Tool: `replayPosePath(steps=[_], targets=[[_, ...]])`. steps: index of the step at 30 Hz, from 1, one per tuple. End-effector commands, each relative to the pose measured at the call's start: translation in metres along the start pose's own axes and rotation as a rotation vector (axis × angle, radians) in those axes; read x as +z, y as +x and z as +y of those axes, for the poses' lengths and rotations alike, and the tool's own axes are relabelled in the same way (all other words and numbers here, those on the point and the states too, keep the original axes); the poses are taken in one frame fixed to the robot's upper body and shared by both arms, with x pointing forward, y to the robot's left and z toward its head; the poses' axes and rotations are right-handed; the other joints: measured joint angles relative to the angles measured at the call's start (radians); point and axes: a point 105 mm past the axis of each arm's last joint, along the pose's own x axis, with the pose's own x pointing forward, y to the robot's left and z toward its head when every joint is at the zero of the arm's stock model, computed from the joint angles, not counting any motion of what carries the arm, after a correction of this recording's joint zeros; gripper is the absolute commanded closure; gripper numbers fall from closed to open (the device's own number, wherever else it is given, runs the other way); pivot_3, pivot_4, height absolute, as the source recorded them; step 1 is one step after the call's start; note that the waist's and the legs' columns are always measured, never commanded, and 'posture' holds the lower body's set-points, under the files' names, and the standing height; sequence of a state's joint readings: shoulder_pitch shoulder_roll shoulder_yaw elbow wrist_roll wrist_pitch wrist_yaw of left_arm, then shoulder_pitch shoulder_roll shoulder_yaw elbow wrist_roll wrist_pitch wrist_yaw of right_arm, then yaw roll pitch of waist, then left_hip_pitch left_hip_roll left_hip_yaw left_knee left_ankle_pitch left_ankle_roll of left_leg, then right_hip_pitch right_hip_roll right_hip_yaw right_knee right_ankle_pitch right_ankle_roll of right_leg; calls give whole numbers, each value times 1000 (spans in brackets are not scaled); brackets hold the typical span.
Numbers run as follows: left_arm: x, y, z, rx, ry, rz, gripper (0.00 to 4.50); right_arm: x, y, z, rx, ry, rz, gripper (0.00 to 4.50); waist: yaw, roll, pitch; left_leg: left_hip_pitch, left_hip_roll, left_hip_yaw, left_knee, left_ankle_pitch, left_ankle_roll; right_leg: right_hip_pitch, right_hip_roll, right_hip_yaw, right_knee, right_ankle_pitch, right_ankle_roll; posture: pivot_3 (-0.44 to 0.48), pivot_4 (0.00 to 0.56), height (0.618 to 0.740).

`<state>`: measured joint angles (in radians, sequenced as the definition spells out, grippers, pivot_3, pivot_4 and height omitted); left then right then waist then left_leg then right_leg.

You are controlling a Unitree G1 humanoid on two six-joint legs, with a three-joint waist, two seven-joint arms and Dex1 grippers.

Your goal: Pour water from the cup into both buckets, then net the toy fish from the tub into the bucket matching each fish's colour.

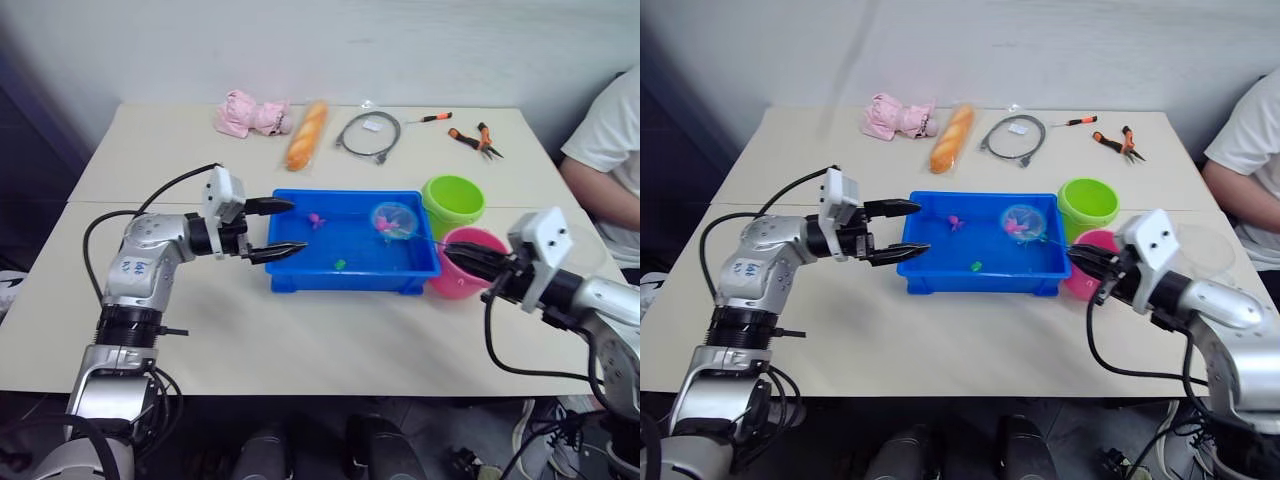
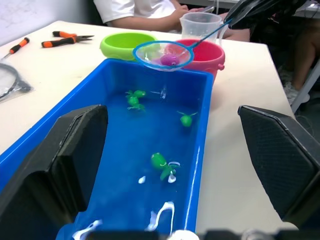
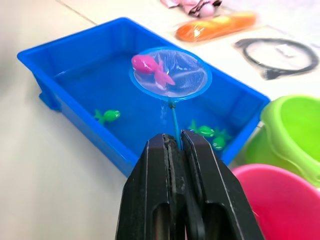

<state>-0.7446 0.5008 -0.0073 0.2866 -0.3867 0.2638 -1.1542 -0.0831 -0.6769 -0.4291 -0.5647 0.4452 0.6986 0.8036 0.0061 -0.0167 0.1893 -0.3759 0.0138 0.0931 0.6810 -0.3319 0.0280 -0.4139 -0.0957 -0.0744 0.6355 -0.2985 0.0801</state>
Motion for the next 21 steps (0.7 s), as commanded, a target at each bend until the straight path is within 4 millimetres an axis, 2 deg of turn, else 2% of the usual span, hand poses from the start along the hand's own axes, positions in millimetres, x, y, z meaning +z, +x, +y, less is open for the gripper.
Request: replayPosePath(steps=[1,8,12,15,21], targets=[[15,13,-2,-49,55,-48,41,16,-26,-2,-91,-77,-52,4500,9,0,0,0,0,0,0,0,0,1,0,0,0,0,0,0,150,738],[18,37,-15,-147,31,-92,41,-2,-73,-20,-301,-145,72,4500,18,0,0,1,-1,0,1,-1,2,4,0,0,-8,1,2,0,150,738],[13,47,-23,-190,9,-95,41,-20,-94,-32,-370,-271,186,4500,16,0,0,1,0,1,0,-1,2,4,1,1,-8,1,2,0,150,738],[11,52,-28,-202,0,-101,41,-29,-102,-40,-405,-354,220,4500,15,0,0,2,-1,2,1,-1,2,4,1,2,-8,1,2,0,150,738],[7,55,-33,-197,-23,-111,41,-50,-110,-48,-423,-628,309,4500,14,0,0,4,-1,3,0,-1,2,4,1,3,-8,1,2,0,150,738]])
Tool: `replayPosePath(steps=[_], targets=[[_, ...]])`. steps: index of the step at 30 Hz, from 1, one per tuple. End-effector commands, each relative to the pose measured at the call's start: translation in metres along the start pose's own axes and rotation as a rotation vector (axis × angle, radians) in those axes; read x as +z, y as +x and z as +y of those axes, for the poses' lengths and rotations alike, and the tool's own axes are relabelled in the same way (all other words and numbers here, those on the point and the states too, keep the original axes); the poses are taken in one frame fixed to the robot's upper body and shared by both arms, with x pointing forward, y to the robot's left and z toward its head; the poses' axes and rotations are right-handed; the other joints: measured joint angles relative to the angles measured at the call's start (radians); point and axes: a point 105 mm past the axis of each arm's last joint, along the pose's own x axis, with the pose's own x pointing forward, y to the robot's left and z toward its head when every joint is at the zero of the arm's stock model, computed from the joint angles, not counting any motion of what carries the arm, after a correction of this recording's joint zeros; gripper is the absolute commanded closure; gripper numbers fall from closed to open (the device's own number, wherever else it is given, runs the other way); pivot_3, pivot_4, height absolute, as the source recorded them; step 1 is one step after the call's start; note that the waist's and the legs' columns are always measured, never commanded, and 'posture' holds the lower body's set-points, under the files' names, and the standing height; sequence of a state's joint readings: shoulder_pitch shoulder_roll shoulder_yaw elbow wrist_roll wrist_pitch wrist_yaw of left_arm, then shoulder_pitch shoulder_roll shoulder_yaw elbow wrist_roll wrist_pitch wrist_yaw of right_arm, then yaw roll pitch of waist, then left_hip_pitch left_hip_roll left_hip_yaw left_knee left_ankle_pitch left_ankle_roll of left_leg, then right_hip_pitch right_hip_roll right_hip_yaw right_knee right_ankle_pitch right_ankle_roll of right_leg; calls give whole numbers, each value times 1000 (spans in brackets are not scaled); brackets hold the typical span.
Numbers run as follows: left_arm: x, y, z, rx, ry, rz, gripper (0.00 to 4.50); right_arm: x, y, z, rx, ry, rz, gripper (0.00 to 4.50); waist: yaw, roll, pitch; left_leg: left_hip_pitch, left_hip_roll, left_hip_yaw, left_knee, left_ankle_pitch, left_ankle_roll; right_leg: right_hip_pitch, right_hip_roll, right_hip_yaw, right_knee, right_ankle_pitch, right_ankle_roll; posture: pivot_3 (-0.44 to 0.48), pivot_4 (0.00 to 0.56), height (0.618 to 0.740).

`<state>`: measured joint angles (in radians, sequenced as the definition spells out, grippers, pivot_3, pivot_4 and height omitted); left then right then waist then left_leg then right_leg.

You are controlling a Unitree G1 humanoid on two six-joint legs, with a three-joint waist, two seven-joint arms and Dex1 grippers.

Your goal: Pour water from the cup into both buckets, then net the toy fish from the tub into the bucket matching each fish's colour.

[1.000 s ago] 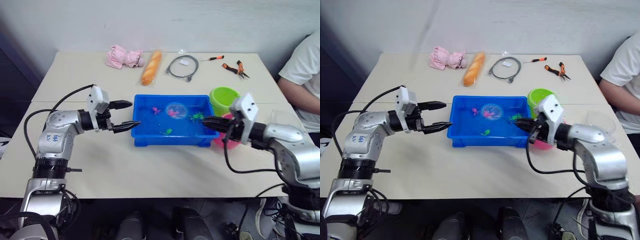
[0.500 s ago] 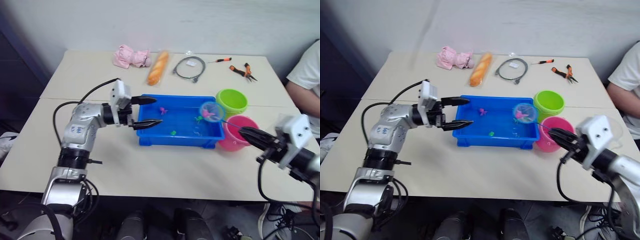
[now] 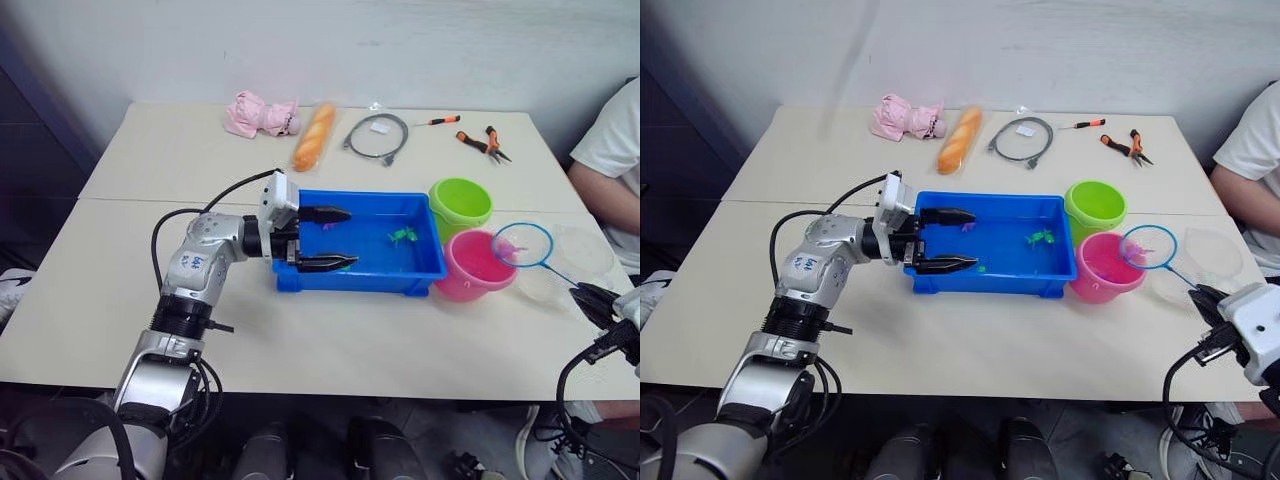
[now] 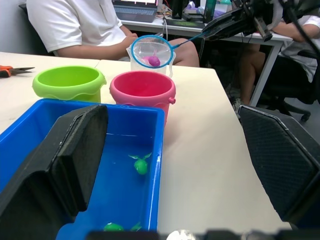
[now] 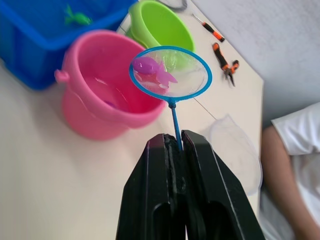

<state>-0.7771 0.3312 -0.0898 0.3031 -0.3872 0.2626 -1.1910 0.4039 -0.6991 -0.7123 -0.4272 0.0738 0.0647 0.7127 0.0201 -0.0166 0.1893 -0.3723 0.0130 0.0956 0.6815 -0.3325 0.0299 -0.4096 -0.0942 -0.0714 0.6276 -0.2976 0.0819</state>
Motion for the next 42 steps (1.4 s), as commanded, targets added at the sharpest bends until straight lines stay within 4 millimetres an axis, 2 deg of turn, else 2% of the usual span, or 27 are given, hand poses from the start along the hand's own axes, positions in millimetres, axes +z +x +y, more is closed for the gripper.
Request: replayPosePath(steps=[1,11,13,16,19,21,28,32,35,39,42], targets=[[5,2,-4,-4,26,-16,41,-4,-1,-6,-66,-166,-19,4500,1,0,0,0,0,0,0,0,0,0,0,0,0,0,0,0,150,738],[-1,1,-4,25,12,-15,41,-2,13,5,-140,-581,-76,4500,-1,0,0,1,0,0,0,1,-2,0,0,1,1,0,0,0,150,738],[-1,1,-4,28,11,-15,41,0,16,4,-165,-717,-71,4500,-1,0,0,1,0,0,0,1,-2,0,0,1,1,0,0,0,150,738],[-2,1,-4,31,10,-15,41,0,19,3,-185,-832,-70,4500,-1,0,0,1,0,0,0,1,-3,0,0,1,1,0,0,0,150,738],[-3,1,-5,38,9,-16,41,1,22,8,-149,-981,-90,4500,-1,0,0,1,0,0,0,2,-3,0,0,1,1,0,0,0,150,738],[-3,1,-5,43,7,-18,41,-3,25,14,-102,-1010,-97,4500,-1,0,0,1,0,0,0,2,-3,0,0,1,1,0,0,0,150,738],[-3,2,-3,52,3,-23,41,2,26,18,-127,-1119,-177,4500,-1,0,0,1,0,1,0,2,-3,0,0,2,1,0,0,0,150,738],[-2,3,-2,56,2,-26,41,-2,27,9,-187,-1072,-140,4500,-1,0,0,1,0,1,0,2,-4,0,1,2,0,0,0,0,150,738],[-2,-1,0,70,3,-23,41,9,27,-1,-254,-967,-165,4500,-2,0,0,1,0,1,0,2,-4,1,1,2,1,0,0,0,150,738],[-4,-14,5,114,7,-9,41,36,31,-5,-239,-640,-272,4500,-13,0,0,2,1,0,0,3,-4,1,2,2,1,0,0,0,150,738],[-3,-28,9,158,12,-6,41,55,36,-1,-160,-288,-352,4500,-24,0,0,2,2,0,0,3,-5,1,2,1,1,0,0,0,150,738]])
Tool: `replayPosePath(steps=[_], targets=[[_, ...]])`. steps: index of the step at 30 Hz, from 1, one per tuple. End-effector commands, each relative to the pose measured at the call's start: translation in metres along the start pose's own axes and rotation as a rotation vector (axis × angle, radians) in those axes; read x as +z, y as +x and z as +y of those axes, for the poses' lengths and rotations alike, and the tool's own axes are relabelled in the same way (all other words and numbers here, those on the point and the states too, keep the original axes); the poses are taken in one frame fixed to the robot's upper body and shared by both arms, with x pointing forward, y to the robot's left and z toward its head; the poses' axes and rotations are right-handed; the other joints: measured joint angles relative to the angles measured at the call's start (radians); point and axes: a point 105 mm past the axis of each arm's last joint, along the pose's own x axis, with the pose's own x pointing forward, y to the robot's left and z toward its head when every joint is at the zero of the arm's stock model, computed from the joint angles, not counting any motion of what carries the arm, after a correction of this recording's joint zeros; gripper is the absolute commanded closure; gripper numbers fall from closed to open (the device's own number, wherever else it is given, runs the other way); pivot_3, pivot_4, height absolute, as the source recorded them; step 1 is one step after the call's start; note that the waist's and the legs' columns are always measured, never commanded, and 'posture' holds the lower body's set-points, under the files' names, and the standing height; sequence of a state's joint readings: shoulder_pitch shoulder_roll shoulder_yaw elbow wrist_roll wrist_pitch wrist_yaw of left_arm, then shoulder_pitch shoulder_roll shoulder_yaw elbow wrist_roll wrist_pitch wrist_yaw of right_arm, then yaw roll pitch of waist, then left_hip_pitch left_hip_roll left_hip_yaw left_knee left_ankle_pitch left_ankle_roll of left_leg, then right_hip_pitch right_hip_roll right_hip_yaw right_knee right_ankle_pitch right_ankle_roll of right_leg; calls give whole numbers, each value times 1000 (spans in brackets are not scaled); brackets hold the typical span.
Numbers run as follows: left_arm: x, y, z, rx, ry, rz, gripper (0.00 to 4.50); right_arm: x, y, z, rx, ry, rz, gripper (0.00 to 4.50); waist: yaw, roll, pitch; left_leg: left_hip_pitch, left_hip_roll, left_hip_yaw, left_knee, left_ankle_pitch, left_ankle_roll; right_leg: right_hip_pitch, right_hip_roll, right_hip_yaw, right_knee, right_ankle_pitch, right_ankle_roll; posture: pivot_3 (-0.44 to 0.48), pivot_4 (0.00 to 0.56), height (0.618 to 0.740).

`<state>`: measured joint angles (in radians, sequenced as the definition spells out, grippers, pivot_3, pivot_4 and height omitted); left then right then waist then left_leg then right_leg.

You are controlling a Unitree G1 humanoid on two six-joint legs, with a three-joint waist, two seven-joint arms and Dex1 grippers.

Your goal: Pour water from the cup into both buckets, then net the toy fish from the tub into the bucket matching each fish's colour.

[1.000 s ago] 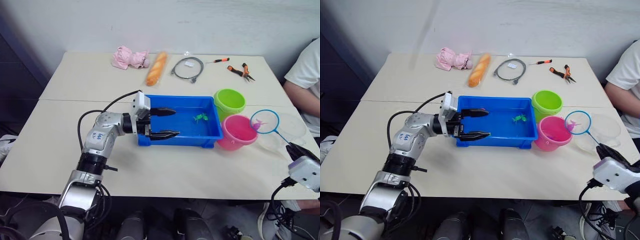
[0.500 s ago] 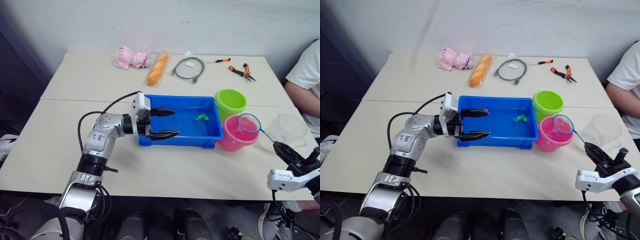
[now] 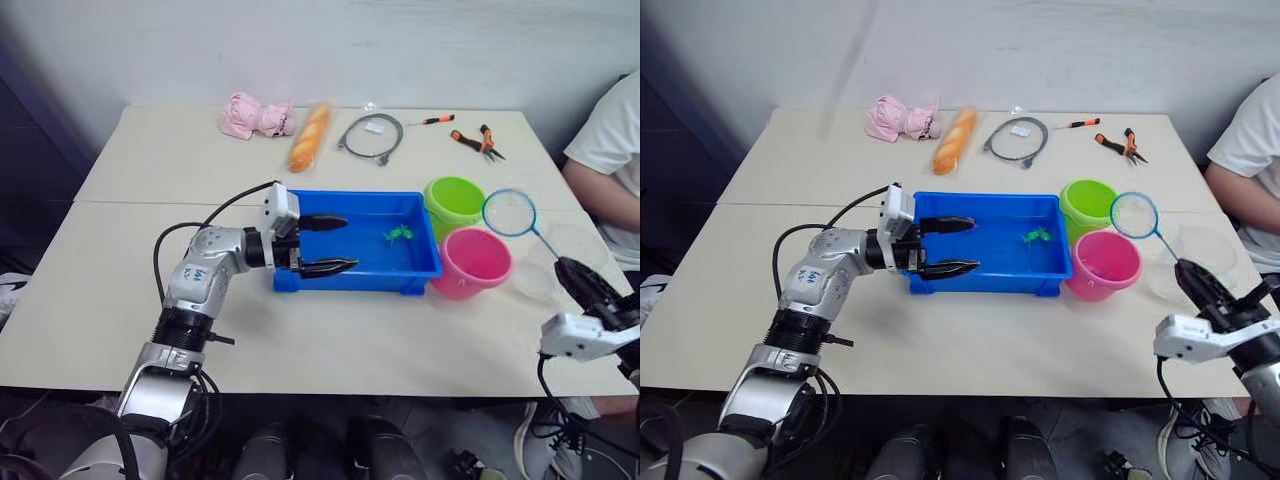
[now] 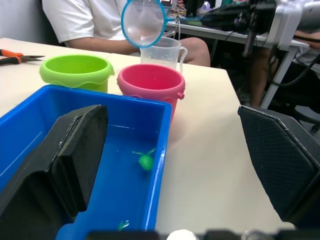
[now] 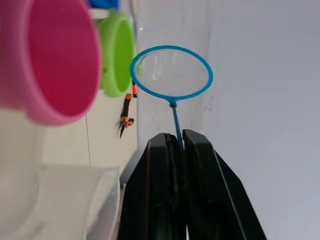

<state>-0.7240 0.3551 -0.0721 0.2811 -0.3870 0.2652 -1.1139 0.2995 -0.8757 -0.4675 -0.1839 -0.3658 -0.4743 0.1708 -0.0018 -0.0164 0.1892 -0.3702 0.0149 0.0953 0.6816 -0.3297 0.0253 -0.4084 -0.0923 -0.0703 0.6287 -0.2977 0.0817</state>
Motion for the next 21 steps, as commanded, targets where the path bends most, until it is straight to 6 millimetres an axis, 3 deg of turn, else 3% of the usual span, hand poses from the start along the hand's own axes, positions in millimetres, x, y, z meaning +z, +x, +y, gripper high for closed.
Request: replayPosePath(steps=[1,4,7,13,17,21], targets=[[8,-22,7,70,32,-21,41,24,13,-13,-11,485,-81,4500,-4,0,0,0,0,0,0,0,0,0,0,0,0,0,0,0,150,738],[8,-42,12,127,33,-6,41,49,28,-11,110,787,-163,4500,-3,0,0,1,1,0,0,0,0,0,0,0,1,0,0,0,150,738],[6,-67,18,207,39,32,41,78,45,-10,249,904,-233,4500,-2,0,0,0,1,-1,1,0,1,0,-2,0,2,0,0,0,150,738],[3,-105,24,352,46,84,41,114,79,-2,440,1046,-253,4500,2,0,0,-1,1,-3,1,-1,3,-1,-4,-1,1,0,0,0,150,738],[4,-121,26,423,60,110,41,119,95,21,604,1082,-126,4500,3,0,0,-3,0,-3,0,-2,4,-2,-5,-3,-1,0,0,0,150,738],[7,-122,24,430,70,122,41,125,107,32,685,1070,-92,4500,1,0,0,-5,-1,-3,1,-2,5,-3,-6,-3,-1,0,0,0,150,738]])
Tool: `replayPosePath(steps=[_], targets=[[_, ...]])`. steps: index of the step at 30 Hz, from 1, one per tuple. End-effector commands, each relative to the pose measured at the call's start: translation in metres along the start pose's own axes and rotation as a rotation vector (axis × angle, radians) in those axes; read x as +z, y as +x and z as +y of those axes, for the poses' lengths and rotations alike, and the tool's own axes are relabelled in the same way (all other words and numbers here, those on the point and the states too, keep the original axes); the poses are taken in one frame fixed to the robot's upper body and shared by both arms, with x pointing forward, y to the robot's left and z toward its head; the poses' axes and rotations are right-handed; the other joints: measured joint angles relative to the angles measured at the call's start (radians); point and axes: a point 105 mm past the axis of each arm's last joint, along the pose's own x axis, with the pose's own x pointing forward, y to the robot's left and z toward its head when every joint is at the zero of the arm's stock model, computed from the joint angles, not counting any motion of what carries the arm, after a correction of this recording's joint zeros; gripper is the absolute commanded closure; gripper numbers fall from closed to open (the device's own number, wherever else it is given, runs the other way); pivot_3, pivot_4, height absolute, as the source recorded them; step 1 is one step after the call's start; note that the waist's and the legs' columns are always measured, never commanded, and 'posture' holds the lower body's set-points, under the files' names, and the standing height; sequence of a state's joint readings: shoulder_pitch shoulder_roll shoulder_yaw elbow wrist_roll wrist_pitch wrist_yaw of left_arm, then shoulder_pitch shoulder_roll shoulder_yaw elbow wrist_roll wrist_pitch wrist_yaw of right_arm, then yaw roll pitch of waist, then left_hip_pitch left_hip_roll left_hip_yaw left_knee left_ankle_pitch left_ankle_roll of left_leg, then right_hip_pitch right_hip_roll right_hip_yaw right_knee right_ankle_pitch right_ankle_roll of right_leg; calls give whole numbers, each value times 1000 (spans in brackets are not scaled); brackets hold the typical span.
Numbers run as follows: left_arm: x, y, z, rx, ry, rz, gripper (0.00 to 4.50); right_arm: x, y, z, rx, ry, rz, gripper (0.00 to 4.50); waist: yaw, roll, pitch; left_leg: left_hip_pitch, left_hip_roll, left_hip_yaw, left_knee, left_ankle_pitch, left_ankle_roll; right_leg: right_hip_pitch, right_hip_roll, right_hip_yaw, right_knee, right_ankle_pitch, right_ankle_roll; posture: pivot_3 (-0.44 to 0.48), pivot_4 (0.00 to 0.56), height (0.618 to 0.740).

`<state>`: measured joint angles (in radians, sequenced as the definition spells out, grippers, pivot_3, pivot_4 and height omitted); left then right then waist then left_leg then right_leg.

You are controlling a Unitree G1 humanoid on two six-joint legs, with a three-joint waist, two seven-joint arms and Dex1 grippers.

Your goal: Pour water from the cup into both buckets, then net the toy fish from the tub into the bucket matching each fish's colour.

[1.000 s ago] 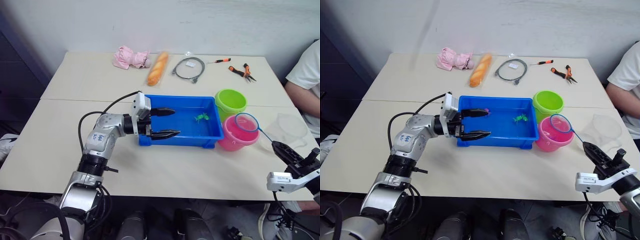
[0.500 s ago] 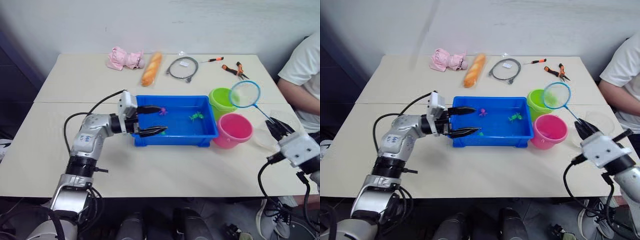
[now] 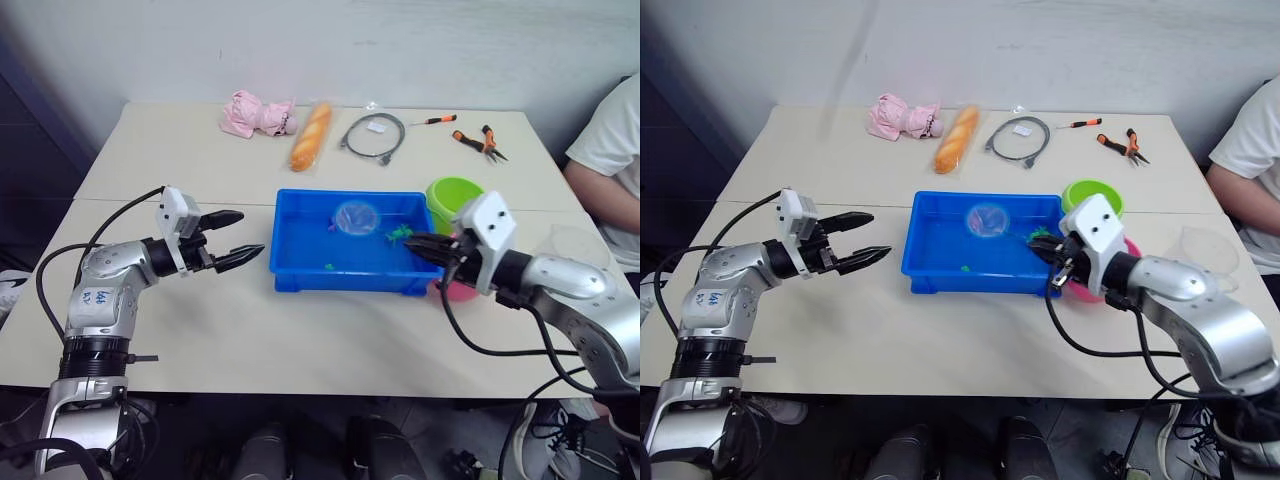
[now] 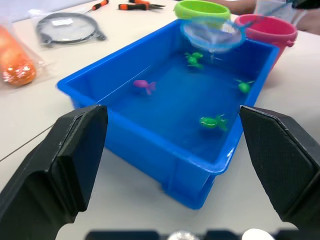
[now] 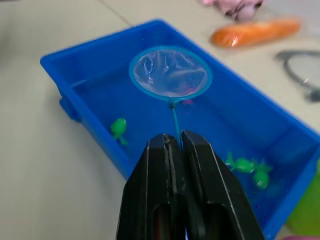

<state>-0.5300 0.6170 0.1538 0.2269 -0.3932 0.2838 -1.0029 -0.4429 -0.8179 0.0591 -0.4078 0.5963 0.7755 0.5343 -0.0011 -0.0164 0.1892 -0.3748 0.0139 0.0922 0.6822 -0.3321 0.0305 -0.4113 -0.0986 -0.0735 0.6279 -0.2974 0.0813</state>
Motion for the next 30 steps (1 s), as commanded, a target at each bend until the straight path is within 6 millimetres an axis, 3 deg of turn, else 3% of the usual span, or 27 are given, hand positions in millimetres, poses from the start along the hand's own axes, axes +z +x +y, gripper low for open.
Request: replayPosePath(steps=[1,8,16,23,30], targets=[[17,-3,-3,-3,59,-16,41,-4,4,2,47,3,76,4500,1,0,0,0,0,0,0,0,0,-1,0,0,0,0,0,0,150,738],[18,6,-5,-37,72,28,41,-26,4,-5,71,29,191,4500,-1,0,0,-1,0,1,-1,-1,1,-1,0,-1,1,0,1,0,150,738],[20,14,-6,-53,69,28,41,-32,29,-22,19,81,212,4500,-7,0,0,-1,0,2,-1,-1,0,-2,2,-1,2,0,0,0,150,738],[22,18,-11,-59,82,6,41,-30,48,-22,33,63,231,4500,-4,0,0,-2,0,2,-1,-1,0,-2,2,-1,2,0,1,0,150,738],[20,17,-10,-50,77,17,41,-15,66,-27,-17,-3,159,4500,-5,0,0,-2,0,2,-1,-1,0,-2,2,-1,2,0,1,0,150,738]])
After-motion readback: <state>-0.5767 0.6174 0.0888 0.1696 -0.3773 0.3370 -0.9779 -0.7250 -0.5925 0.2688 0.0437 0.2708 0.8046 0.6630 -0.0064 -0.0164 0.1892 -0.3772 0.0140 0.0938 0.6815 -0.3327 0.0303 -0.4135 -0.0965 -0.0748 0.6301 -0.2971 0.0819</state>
